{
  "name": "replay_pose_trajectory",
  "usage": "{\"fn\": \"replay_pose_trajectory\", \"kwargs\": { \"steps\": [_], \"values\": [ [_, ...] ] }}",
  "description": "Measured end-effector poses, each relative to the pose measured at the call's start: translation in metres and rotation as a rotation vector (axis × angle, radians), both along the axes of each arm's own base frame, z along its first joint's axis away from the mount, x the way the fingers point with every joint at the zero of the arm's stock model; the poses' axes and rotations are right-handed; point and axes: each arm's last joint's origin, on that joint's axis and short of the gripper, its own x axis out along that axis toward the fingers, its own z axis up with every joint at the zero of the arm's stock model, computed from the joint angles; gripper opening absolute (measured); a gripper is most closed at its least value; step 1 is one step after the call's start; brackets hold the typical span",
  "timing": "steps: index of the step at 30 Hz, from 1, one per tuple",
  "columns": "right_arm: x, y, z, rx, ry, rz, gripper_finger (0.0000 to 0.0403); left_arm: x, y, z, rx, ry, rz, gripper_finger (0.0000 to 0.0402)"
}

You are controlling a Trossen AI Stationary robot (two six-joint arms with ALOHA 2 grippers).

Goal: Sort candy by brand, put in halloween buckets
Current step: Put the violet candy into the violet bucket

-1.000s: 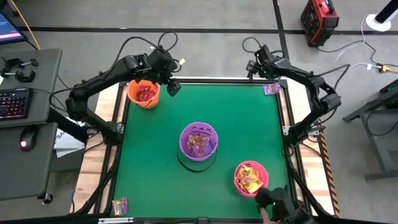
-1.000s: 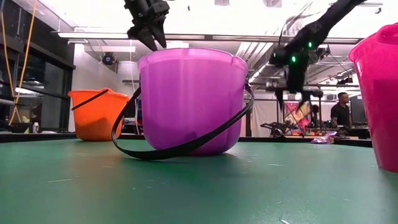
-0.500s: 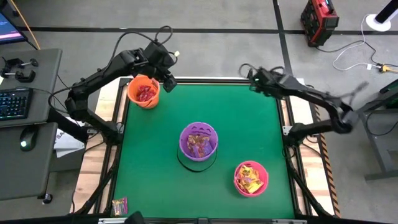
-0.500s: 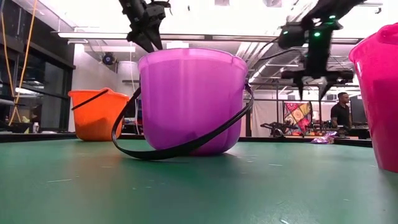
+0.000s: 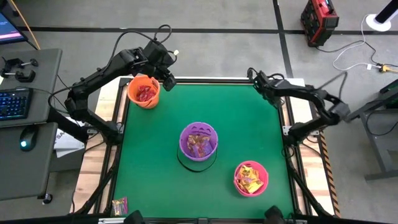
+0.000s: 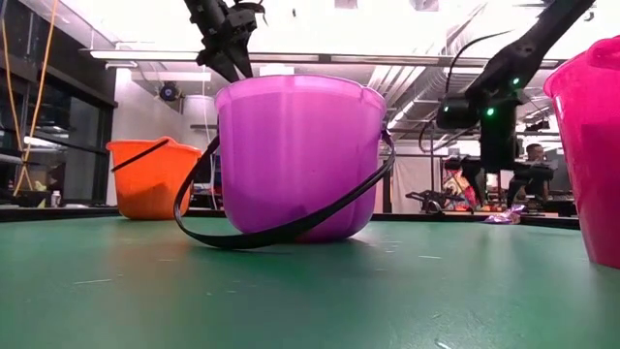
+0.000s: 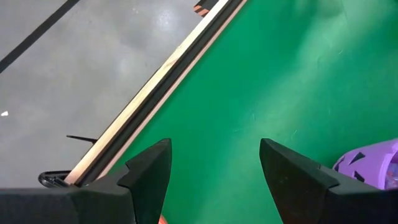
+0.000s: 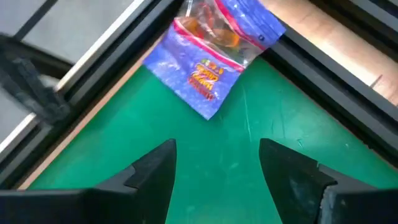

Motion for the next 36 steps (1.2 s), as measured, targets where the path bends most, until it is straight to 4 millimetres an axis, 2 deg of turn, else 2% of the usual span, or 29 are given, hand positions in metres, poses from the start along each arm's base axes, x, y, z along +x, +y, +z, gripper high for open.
{"fn": "replay_pose_trajectory", "kwargs": {
  "steps": [7,11,19,25,27,30,36],
  "values": [
    [0.005,-0.023,-0.009,-0.021,0.030,-0.182,0.0222,0.000,0.000,0.000,-0.002,-0.001,0.003,0.0232],
    [0.004,-0.035,-0.016,0.011,0.028,-0.232,0.0222,0.000,0.000,0.000,-0.002,-0.001,0.003,0.0232],
    [0.007,-0.043,-0.026,0.098,0.063,-0.389,0.0205,0.000,0.000,0.000,-0.002,-0.001,0.003,0.0232],
    [0.017,-0.046,-0.046,0.154,0.092,-0.476,0.0194,0.000,0.000,0.000,-0.011,-0.006,0.017,0.0232],
    [0.016,-0.049,-0.053,0.199,0.098,-0.460,0.0193,0.000,0.000,0.000,-0.011,-0.006,0.017,0.0232],
    [0.016,-0.050,-0.050,0.231,0.101,-0.419,0.0193,0.000,0.000,0.000,-0.011,-0.005,0.016,0.0232],
    [0.021,-0.046,-0.047,0.327,0.196,-0.096,0.0193,0.000,0.000,0.000,0.000,-0.001,0.006,0.0232]
  ]
}}
